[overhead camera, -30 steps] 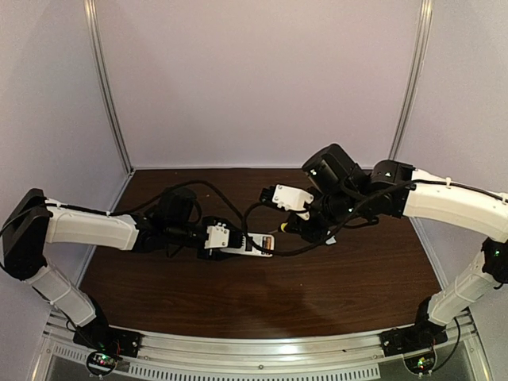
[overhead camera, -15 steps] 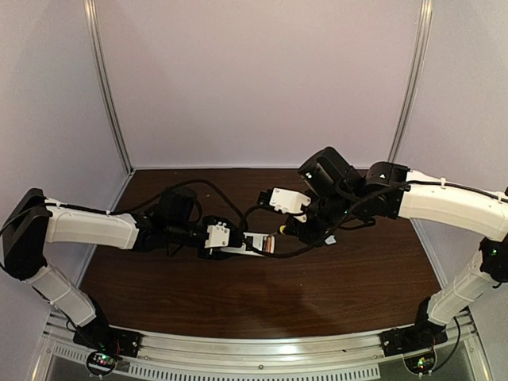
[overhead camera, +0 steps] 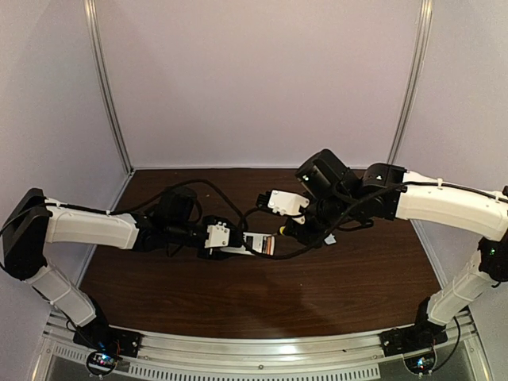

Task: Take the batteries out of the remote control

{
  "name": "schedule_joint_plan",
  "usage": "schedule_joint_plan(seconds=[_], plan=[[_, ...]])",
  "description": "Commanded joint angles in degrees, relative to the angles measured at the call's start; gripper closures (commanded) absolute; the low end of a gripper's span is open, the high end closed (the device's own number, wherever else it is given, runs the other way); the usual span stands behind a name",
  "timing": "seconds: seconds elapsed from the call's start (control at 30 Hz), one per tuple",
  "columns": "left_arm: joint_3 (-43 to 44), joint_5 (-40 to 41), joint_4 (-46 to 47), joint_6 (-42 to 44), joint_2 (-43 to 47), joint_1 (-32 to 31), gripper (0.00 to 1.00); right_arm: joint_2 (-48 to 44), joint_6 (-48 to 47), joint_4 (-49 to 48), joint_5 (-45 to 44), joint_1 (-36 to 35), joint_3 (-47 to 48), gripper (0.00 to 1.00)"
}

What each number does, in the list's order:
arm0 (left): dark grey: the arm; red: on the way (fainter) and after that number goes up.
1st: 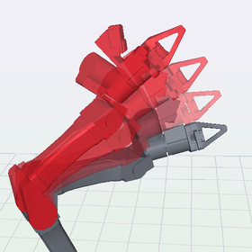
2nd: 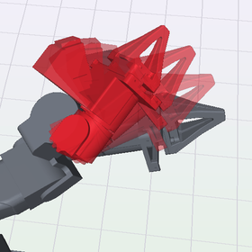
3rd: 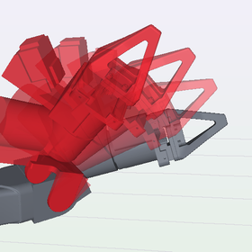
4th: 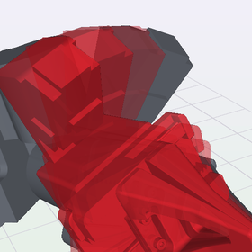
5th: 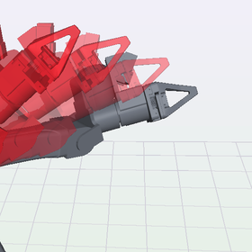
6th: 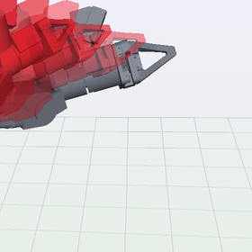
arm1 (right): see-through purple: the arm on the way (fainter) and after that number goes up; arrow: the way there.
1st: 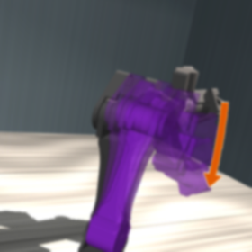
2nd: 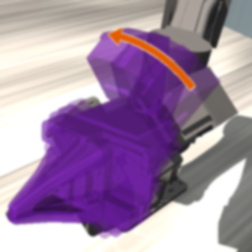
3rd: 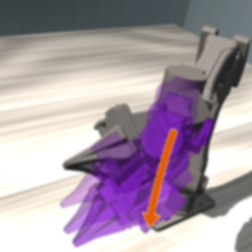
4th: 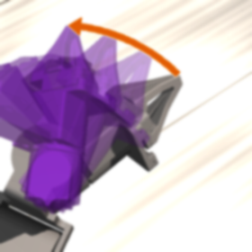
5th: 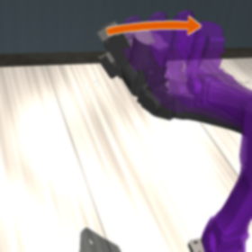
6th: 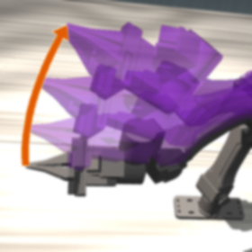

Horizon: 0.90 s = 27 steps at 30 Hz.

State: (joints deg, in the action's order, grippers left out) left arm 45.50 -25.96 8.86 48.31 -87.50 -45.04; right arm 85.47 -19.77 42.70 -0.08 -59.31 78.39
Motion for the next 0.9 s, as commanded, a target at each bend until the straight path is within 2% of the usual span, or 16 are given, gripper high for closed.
schedule_joint_plan(seconds=[0.0, 0.87], plan=[[1.69, -1.55, 1.33, -0.3, -0.72, 0.34, 1.0, 0.51, -0.21, 0.85, -1.88, -0.39, 0.08, 1.0], [1.95, -1.36, 0.89, -0.39, -0.54, 0.12, 1.0, 4.4, 0.12, 2.88, -3.44, -1.46, -0.37, 1.0]])
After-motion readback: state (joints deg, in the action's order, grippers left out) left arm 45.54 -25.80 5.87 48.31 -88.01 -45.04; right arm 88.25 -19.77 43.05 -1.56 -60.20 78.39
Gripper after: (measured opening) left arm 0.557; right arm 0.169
